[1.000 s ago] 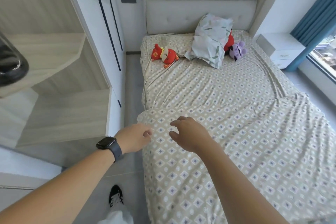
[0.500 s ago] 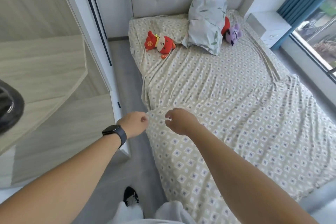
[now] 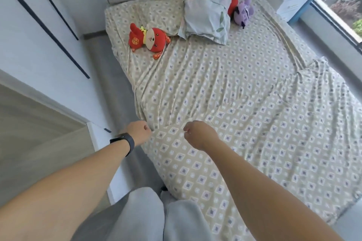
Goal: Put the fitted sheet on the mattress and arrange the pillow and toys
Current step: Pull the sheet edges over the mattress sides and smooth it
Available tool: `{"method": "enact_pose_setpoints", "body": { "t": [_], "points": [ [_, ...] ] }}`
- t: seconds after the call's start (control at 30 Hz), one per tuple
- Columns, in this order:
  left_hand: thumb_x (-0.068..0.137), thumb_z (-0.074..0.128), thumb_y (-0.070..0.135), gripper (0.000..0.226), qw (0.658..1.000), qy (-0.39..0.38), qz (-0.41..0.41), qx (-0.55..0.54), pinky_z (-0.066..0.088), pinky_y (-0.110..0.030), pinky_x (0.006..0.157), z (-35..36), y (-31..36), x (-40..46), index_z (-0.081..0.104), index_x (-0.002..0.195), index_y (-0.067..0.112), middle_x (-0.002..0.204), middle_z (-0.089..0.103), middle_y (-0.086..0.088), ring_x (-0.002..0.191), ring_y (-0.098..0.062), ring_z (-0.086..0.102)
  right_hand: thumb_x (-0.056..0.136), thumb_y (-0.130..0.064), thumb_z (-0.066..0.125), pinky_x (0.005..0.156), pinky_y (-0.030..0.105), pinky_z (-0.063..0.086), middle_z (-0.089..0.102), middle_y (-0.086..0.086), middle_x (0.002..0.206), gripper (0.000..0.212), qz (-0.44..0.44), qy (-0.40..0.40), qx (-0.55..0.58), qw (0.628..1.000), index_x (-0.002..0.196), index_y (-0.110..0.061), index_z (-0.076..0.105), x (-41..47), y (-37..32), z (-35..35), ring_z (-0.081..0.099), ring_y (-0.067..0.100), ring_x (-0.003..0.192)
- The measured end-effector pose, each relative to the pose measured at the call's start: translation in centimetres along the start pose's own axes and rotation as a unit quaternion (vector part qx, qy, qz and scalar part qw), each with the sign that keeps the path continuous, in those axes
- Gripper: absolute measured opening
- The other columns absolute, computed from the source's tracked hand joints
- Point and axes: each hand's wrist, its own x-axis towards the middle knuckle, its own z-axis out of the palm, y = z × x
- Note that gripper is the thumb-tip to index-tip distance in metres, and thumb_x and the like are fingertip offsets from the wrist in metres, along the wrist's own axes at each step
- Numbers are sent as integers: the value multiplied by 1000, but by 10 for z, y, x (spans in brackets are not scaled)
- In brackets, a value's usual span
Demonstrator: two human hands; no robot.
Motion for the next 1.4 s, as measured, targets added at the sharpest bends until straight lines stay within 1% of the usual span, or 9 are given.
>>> {"method": "enact_pose_setpoints", "body": {
  "t": [0.3, 0.5, 0.6, 0.7, 0.8, 1.0, 1.1, 1.27, 1.4],
  "points": [
    [99, 36, 26, 24, 999, -1, -34, -5, 47, -36, 72, 19, -10, 220, 52, 84, 15, 87, 59, -4, 75, -23, 55, 96, -16, 42, 69, 36, 36, 47, -1, 79, 14, -18, 6, -64, 998, 85, -15, 50, 222, -3, 44, 49, 26, 83],
    [100, 42, 33, 33, 994, 55, -97, 23, 49, -39, 68, 56, -43, 344, 40, 128, 16, 130, 44, -11, 85, -30, 56, 100, -23, 48, 74, 38, 36, 58, 5, 101, 17, -8, -1, -29, 1000, 112, -15, 58, 349, -9, 119, 57, 31, 103],
    [99, 48, 37, 44, 987, 90, -131, -7, 50, -45, 76, 65, -55, 386, 33, 136, 17, 133, 42, -15, 95, -39, 57, 99, -38, 53, 67, 36, 38, 58, 2, 90, 22, 14, -16, -16, 1000, 104, -16, 58, 383, -18, 149, 60, 30, 94],
    [101, 48, 38, 38, 983, 115, -135, -41, 50, -45, 77, 68, -67, 422, 38, 128, 13, 122, 56, -20, 96, -41, 60, 99, -24, 57, 54, 30, 36, 54, 5, 83, 15, 4, -29, -49, 998, 105, -11, 61, 397, -27, 163, 55, 27, 77],
    [105, 38, 37, 26, 986, 127, -109, -3, 50, -43, 68, 64, -80, 443, 46, 100, 12, 93, 59, -17, 74, -34, 56, 88, 3, 55, 62, 33, 46, 42, 4, 69, 19, -21, -34, -74, 996, 101, -9, 62, 408, -34, 167, 50, 25, 69],
    [101, 35, 32, 23, 981, 154, -89, 77, 48, -41, 63, 37, -134, 444, 35, 81, 20, 75, 51, -16, 65, -34, 54, 96, -10, 52, 69, 39, 41, 63, 17, 100, 21, -74, -93, 2, 993, 115, -4, 59, 411, -76, 178, 61, 38, 90],
    [97, 42, 32, 24, 974, 158, -95, 135, 52, -43, 65, 29, -165, 470, 35, 77, 21, 74, 53, -16, 62, -33, 54, 97, -10, 49, 75, 42, 39, 56, 16, 89, 20, -85, -95, -10, 992, 115, -6, 58, 423, -98, 186, 62, 36, 92],
    [87, 37, 54, 30, 973, 94, -99, 187, 55, -52, 81, 43, -216, 556, 47, 81, 26, 101, 65, -18, 83, -40, 62, 99, -14, 46, 66, 39, 44, 61, 16, 100, 23, -100, -81, 22, 991, 118, -6, 58, 436, -82, 175, 58, 34, 88],
    [90, 41, 50, 44, 971, 144, -135, 133, 52, -54, 87, 17, -128, 492, 53, 112, 13, 121, 54, -22, 104, -45, 57, 100, -20, 41, 70, 41, 41, 59, 12, 109, 22, -29, 8, 55, 998, 116, -9, 51, 432, -29, 169, 57, 36, 101]
  ]
}}
